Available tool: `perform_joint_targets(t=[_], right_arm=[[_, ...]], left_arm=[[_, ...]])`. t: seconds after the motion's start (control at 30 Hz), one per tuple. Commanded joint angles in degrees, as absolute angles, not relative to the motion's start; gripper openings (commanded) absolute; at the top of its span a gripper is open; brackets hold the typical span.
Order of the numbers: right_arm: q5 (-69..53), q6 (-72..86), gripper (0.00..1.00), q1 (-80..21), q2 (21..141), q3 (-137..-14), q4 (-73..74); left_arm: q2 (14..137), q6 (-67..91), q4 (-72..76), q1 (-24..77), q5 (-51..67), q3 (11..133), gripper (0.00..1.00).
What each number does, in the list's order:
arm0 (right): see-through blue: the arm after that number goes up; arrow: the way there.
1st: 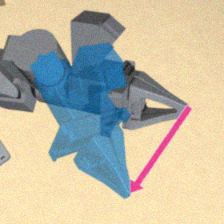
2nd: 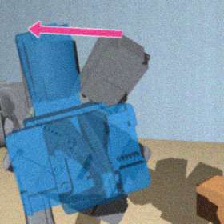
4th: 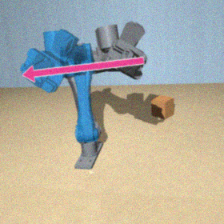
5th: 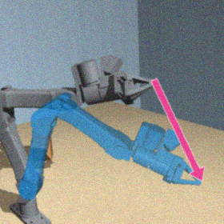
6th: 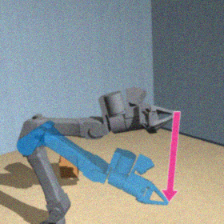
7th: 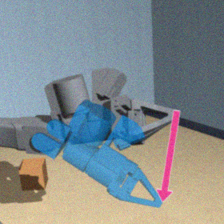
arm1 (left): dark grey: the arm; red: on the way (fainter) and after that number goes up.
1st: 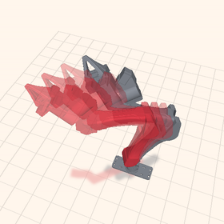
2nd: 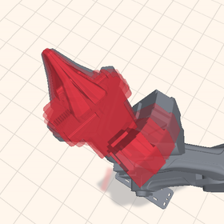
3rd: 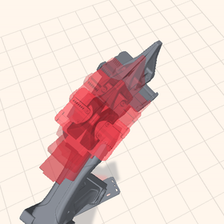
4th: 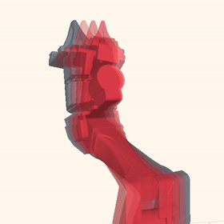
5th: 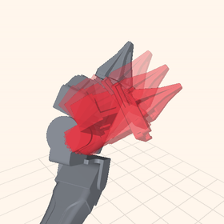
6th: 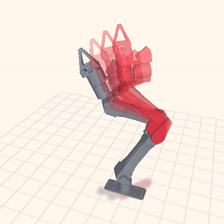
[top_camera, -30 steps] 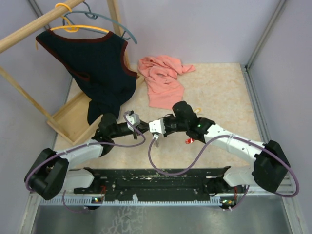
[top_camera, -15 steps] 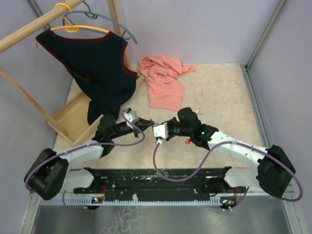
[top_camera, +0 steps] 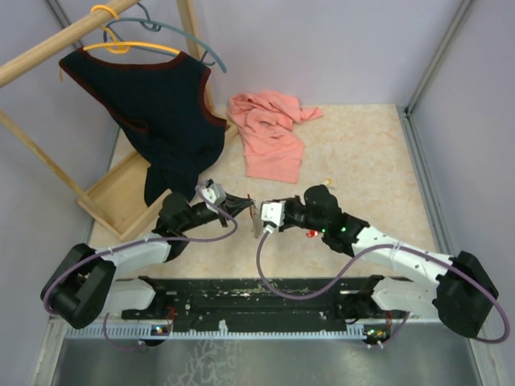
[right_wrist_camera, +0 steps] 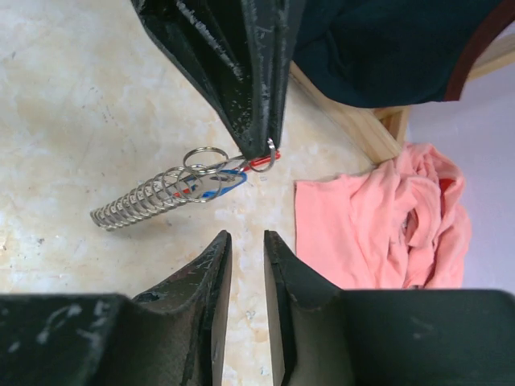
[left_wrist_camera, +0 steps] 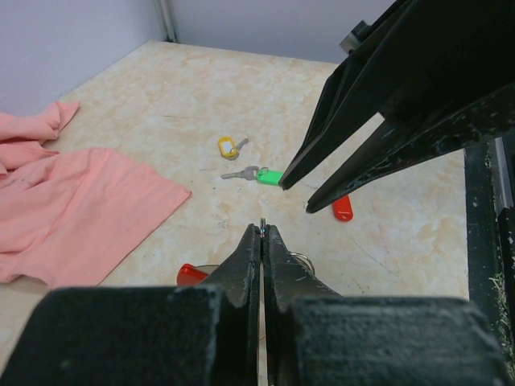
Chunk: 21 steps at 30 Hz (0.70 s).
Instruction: Put the keys on the keyring
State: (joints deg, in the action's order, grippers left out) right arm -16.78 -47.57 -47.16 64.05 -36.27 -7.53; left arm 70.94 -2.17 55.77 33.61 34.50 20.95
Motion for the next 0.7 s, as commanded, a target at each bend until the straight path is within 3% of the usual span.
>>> perform_joint_targets(t=[0.0,0.27,0.67], right_arm=[[-16.07,-41.38,0.26,-46.95,58.87,-35.08,-13.7],[-20.81,-40.14,0.31,-47.16,59.44,-31.92,-20.95],[-18.75,-38.36,0.32,-48.22,64.62,-31.96,-25.56]], left_arm=[[70.78,-2.27,57.23,33.31,33.13,21.49,0.0],[70.73,-1.76,51.77,33.31,31.18,23.27,0.0],[70.21,-2.17,49.09,33.35,31.96,24.1,0.0]])
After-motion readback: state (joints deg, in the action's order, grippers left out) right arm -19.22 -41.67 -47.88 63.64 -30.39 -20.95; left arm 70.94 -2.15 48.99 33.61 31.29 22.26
